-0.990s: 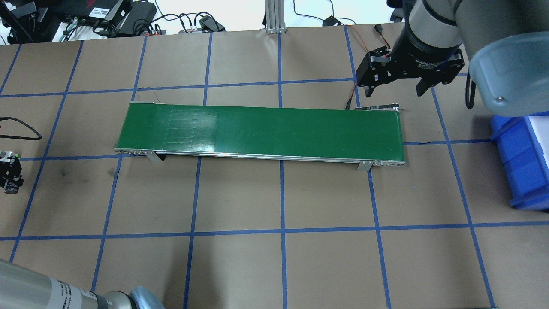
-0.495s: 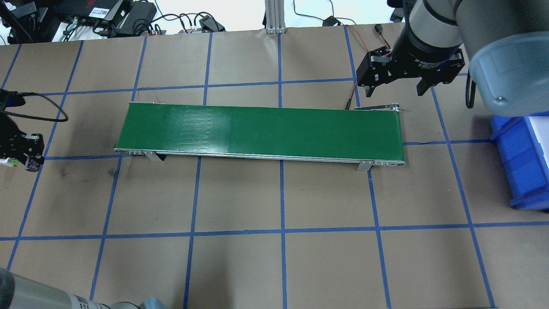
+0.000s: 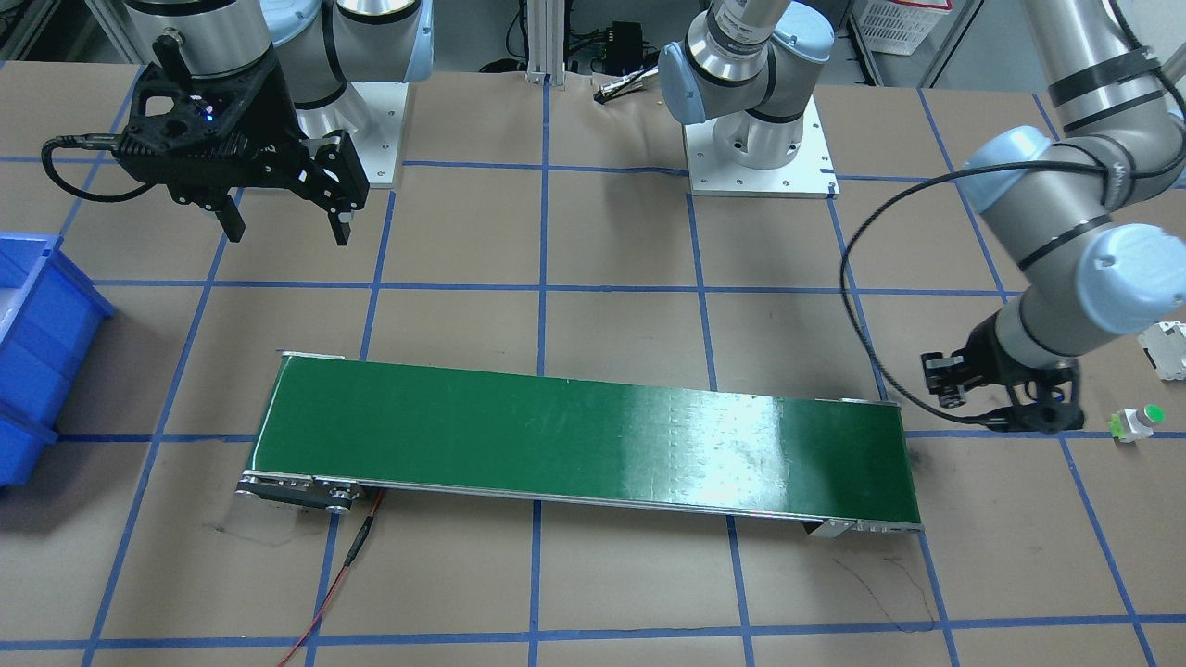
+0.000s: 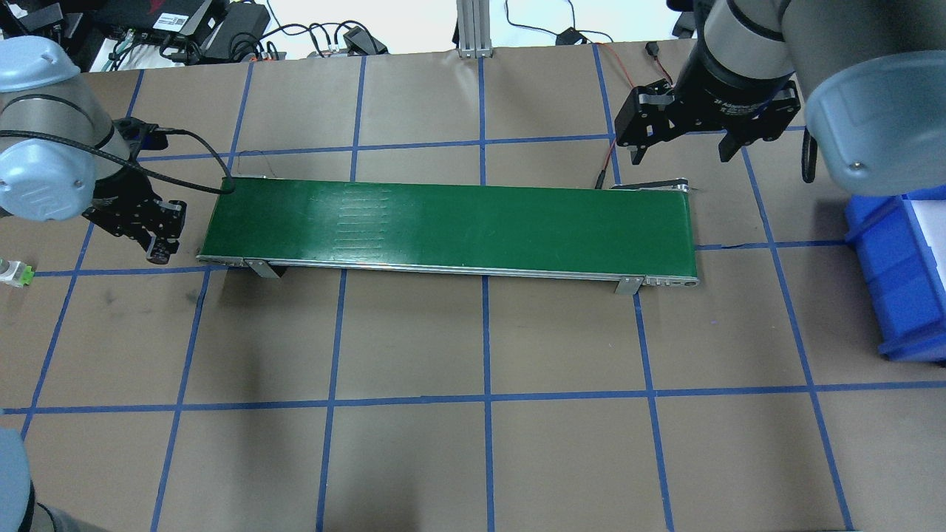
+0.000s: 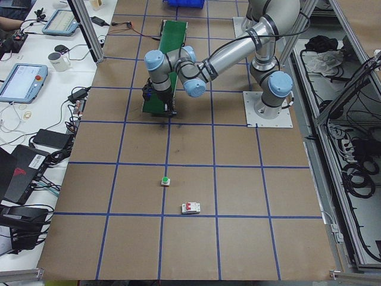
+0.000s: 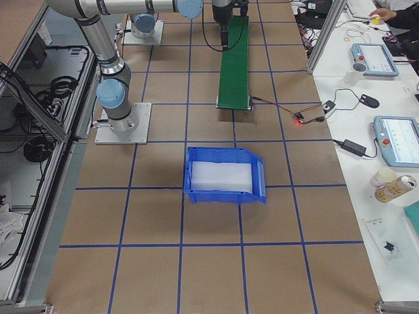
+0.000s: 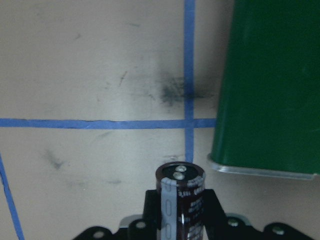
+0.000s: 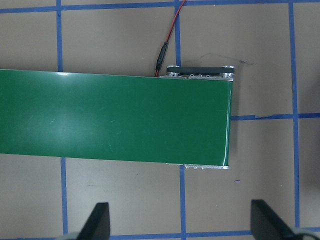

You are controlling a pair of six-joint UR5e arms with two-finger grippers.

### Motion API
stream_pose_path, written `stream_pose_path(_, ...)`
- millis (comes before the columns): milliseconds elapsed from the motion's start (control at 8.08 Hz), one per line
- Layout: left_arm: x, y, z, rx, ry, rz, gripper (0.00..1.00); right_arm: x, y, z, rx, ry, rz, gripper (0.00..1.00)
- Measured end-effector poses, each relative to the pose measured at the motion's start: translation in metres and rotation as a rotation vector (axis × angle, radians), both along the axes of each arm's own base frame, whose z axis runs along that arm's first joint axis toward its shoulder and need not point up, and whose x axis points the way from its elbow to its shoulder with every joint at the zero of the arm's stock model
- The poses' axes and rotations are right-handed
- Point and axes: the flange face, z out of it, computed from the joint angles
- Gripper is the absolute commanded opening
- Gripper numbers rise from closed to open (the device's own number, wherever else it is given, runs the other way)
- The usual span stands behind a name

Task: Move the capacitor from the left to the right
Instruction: 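Lift the capacitor with the left gripper and carry it over the conveyor end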

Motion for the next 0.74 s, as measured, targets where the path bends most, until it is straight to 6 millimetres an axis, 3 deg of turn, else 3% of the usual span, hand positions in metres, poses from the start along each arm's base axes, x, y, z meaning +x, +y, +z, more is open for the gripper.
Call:
stream_pose_path(371,-0.054,-0.017,0.019,-0.038,-0.006,-0.102,0.00,-0.001,-0.003,0.002,-0.008,0.011,-0.002,1.00)
stream_pose_path(742,-0.094,-0.028,0.027,-0.077,0.040,-0.165,0.00,0.001,-0.009,-0.014,0.026,0.015,-0.009,1.00)
